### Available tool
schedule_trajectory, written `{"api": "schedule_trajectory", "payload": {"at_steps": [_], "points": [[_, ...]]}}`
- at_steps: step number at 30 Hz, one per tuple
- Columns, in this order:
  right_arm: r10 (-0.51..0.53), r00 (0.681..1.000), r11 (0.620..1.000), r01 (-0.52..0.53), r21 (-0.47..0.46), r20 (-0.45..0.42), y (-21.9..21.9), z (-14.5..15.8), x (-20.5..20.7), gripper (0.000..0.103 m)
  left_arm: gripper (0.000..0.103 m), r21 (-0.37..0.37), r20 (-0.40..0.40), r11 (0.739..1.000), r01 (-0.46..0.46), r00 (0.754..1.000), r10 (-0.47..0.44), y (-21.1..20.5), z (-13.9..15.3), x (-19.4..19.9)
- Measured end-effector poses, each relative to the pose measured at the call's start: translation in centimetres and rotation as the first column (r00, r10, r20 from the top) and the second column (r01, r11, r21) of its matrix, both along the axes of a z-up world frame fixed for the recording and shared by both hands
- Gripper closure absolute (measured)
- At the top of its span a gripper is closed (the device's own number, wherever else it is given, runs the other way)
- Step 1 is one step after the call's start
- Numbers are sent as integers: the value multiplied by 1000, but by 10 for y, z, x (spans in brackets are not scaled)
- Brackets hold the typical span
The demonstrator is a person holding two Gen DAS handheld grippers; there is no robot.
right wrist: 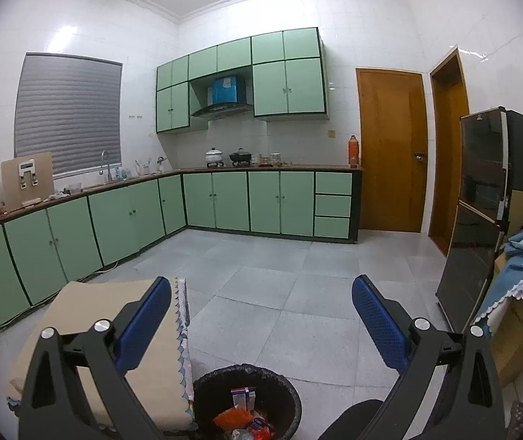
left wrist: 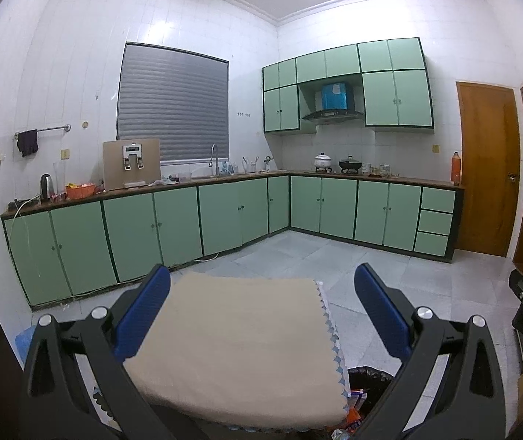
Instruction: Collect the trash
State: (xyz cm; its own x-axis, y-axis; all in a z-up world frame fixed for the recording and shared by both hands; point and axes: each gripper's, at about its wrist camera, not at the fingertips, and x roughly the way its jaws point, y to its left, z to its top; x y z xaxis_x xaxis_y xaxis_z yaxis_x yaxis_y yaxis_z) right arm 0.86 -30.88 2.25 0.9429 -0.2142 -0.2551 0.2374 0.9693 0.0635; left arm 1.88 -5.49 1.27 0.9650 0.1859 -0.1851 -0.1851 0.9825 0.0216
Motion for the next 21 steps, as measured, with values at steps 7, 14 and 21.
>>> {"api": "schedule_trajectory", "payload": {"at_steps": [7,14,21], "points": [[-16,1000,1000,16,5,13,-3,5,-2,6,6,-2,13,1000,5,1000,-5,-3,3,-5],[-21,999,1000,21,2,35,-3,8,-6,6,6,-13,23,1000,0,1000,0,0,4,-8],[-23,999,1000,23,-2,33,-1,5,-7,6,6,-18,17,1000,0,1000,0,2,2,-7]]}}
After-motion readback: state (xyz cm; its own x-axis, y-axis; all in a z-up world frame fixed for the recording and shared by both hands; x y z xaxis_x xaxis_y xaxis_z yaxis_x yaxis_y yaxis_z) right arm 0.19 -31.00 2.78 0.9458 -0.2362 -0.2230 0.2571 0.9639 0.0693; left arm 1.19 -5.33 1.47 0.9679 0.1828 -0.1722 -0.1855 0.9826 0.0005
